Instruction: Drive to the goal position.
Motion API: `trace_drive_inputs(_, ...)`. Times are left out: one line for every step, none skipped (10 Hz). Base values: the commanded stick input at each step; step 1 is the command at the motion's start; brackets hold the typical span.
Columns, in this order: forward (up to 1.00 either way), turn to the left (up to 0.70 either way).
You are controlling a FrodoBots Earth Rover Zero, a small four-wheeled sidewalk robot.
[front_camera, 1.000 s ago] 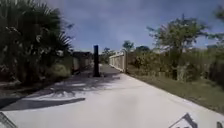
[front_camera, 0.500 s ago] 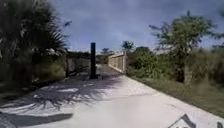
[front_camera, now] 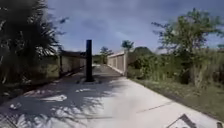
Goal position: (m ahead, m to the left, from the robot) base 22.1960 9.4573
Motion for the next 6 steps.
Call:
trace_drive_inputs(0.85,0.00)
trace_drive_inputs(0.85,0.00)
trace_drive_inputs(0.85,0.00)
trace_drive_inputs(0.85,0.00)
trace_drive_inputs(0.85,0.00)
trace_drive_inputs(0.85,0.00)
